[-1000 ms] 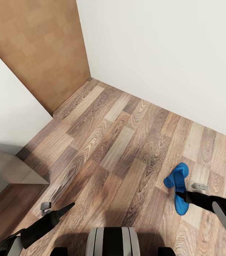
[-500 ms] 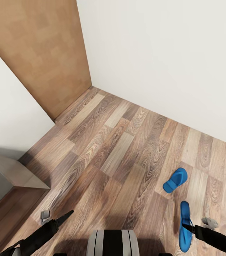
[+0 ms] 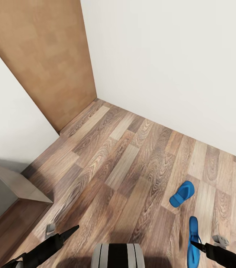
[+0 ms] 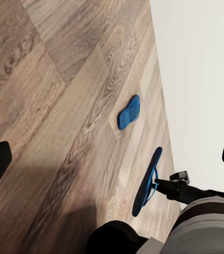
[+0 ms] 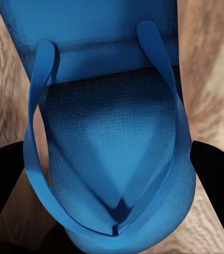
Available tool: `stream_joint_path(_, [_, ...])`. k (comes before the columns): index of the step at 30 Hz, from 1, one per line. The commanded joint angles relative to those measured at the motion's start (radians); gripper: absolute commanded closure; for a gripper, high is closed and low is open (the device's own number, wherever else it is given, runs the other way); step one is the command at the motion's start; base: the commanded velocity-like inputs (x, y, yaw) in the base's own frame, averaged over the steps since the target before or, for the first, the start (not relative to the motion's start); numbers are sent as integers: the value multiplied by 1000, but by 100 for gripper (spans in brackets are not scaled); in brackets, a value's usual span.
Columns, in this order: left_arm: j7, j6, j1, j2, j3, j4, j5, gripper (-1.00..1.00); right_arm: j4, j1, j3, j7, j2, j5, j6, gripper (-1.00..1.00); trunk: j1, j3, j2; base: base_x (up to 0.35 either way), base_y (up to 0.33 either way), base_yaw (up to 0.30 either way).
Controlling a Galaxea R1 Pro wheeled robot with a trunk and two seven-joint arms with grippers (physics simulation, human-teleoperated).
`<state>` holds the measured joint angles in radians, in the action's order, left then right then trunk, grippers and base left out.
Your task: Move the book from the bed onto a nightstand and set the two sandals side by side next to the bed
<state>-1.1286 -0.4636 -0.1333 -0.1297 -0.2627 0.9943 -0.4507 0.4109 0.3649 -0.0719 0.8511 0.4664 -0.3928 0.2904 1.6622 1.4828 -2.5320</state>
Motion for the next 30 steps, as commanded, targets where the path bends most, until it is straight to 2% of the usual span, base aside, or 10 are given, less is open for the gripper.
stream_joint_path(1, [-2,-8,0,0,-1,-5,-3,-100,-1,0,-2,1,0,-6,7,100,-1,-3,0,0,0,0])
stream_joint_path(7, [-1,-6,-1,2,-2,-9,-3,-100,-2,0,-2,-1,0,-6,-26,100,-3,-27,1,0,0,0])
stream_joint_path(30, [-2,-3,-2,-1,-1,-16,-2,-100,-3,0,-3,-3,0,-6,-30,100,-14,-116,7,0,0,0])
